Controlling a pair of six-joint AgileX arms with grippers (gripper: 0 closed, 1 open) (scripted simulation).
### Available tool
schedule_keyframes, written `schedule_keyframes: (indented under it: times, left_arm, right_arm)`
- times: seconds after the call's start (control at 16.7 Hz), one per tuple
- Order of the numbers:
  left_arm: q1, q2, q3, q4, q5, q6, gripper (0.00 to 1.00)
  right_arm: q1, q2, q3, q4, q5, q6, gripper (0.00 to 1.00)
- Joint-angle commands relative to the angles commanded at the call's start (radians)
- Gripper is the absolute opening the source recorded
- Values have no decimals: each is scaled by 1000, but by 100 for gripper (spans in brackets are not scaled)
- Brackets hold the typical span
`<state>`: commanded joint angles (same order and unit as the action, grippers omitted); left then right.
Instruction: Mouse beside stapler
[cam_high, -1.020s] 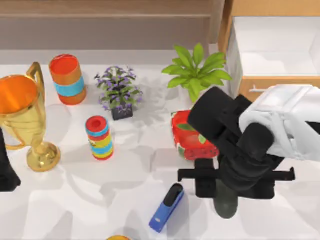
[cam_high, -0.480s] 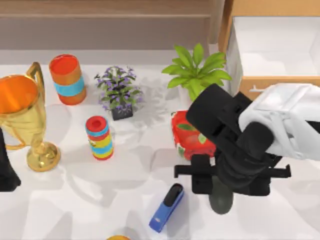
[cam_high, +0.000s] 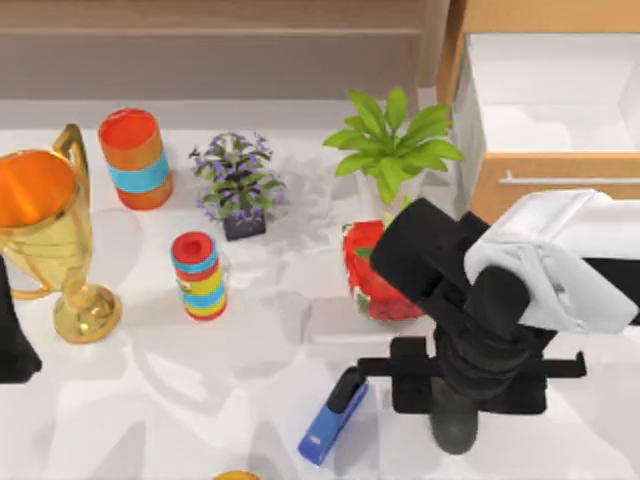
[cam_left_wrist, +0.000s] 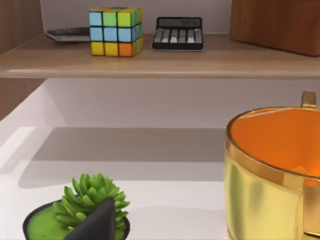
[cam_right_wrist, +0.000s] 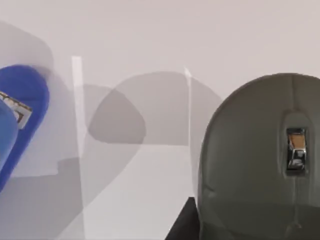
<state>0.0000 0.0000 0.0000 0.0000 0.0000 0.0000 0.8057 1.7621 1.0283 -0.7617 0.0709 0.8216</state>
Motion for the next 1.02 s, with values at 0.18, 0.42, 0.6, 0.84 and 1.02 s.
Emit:
schedule_keyframes:
  times: [0.18, 0.42, 0.6, 0.84, 1.02]
  left_arm:
    - [0, 0, 0, 0, 0, 0, 100]
    - [0, 0, 0, 0, 0, 0, 100]
    - [0, 0, 0, 0, 0, 0, 100]
    - [0, 0, 0, 0, 0, 0, 100]
    - [0, 0, 0, 0, 0, 0, 100]
  right_arm:
    - [0, 0, 0, 0, 0, 0, 0]
    - [0, 0, 0, 0, 0, 0, 23]
    - [0, 0, 0, 0, 0, 0, 45]
    - [0, 0, 0, 0, 0, 0, 75]
    - [0, 0, 0, 0, 0, 0, 98]
